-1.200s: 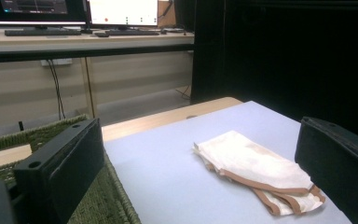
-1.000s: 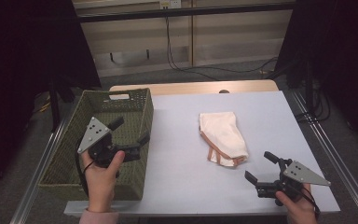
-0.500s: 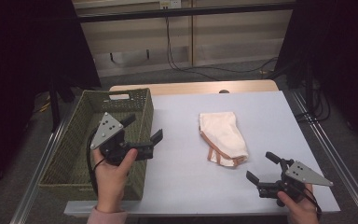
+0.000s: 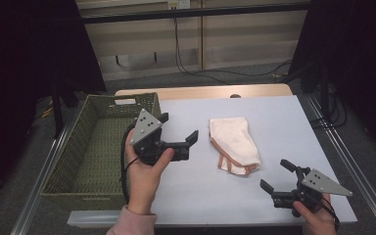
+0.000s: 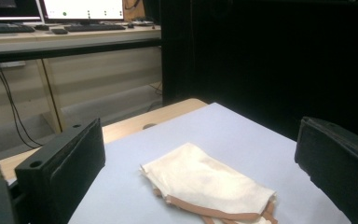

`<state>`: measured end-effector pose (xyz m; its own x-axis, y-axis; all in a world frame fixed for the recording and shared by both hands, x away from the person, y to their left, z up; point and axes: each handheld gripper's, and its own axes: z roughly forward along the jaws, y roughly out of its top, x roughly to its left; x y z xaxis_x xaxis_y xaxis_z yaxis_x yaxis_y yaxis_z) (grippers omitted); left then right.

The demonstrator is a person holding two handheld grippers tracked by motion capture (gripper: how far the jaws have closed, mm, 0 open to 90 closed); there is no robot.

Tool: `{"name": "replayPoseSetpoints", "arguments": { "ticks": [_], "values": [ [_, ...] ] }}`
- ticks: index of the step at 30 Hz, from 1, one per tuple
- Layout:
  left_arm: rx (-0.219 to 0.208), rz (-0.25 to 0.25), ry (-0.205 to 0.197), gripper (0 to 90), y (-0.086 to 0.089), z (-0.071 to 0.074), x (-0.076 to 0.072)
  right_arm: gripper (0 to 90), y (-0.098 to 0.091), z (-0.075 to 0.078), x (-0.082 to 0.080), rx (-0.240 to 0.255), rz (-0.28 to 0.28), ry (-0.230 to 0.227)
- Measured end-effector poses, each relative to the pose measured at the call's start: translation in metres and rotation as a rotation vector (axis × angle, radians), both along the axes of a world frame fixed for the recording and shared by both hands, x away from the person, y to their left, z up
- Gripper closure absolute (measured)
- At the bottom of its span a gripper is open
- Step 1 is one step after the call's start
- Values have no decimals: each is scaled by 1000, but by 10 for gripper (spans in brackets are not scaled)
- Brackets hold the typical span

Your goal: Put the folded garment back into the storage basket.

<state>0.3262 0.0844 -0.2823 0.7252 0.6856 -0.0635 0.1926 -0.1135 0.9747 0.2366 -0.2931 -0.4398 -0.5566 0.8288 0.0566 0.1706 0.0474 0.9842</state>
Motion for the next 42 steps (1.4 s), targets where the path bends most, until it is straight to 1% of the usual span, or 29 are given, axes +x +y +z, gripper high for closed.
{"name": "replayPoseSetpoints", "arguments": {
  "ticks": [1,2,3,5,7,8,9,10,11,12,13,15,16,17,18,21,22,24,25,26,27,29,32,33,34,35,39,41,42],
  "values": [
    [11,-4,-2,18,-2,0,1,13,0,0,0,2,1,0],
    [20,-4,4,17,-7,-1,2,13,1,0,-1,18,1,6],
    [12,-7,10,18,-10,-2,3,14,0,0,0,-1,2,0],
    [32,-9,13,18,-17,-4,6,15,-1,0,0,-3,1,3],
    [26,-11,15,19,-22,-7,7,15,-1,0,0,-2,3,2],
    [27,-13,24,19,-26,-8,8,15,0,0,0,0,4,1],
    [32,-14,24,19,-28,-8,9,16,1,1,-1,18,5,8],
    [39,-14,22,19,-30,-9,11,16,0,1,-1,12,1,6],
    [27,-16,27,19,-33,-10,12,16,0,1,-1,13,2,7],
    [39,-19,24,19,-35,-11,14,16,0,1,-1,14,5,7],
    [36,-16,37,19,-37,-12,15,16,0,1,-1,18,5,10],
    [46,-16,36,20,-41,-14,20,16,2,1,-1,51,-9,20],
    [53,-13,43,20,-43,-15,22,17,2,1,-1,51,-9,20],
    [56,-8,44,20,-45,-17,24,17,0,1,-1,20,5,11],
    [55,-6,47,20,-47,-18,26,17,0,1,-1,17,4,10],
    [76,0,59,20,-51,-21,32,17,-1,1,0,16,1,9],
    [67,3,63,20,-54,-23,34,17,-1,1,0,14,0,9],
    [76,-7,64,20,-57,-25,37,17,-1,1,0,15,1,11],
    [79,-3,68,20,-59,-26,39,17,-2,1,0,15,0,10],
    [91,-3,76,20,-60,-28,41,18,-2,1,0,15,-3,11],
    [87,-2,79,20,-62,-29,43,18,-2,1,0,17,-1,11],
    [94,8,88,21,-65,-31,46,18,-2,1,0,14,-4,14],
    [93,15,98,23,-70,-35,53,18,-2,0,0,17,5,14],
    [101,10,100,23,-70,-36,54,18,-2,0,1,16,10,14],
    [98,7,108,23,-72,-37,57,18,-2,0,1,11,11,10],
    [106,15,115,24,-73,-38,59,19,-2,0,1,12,10,11],
    [113,21,125,24,-75,-43,66,20,-3,0,1,9,7,14],
    [113,34,133,25,-76,-46,70,19,-3,0,1,9,7,14],
    [116,30,139,25,-76,-47,72,20,-3,0,1,9,8,14]
  ]
}}
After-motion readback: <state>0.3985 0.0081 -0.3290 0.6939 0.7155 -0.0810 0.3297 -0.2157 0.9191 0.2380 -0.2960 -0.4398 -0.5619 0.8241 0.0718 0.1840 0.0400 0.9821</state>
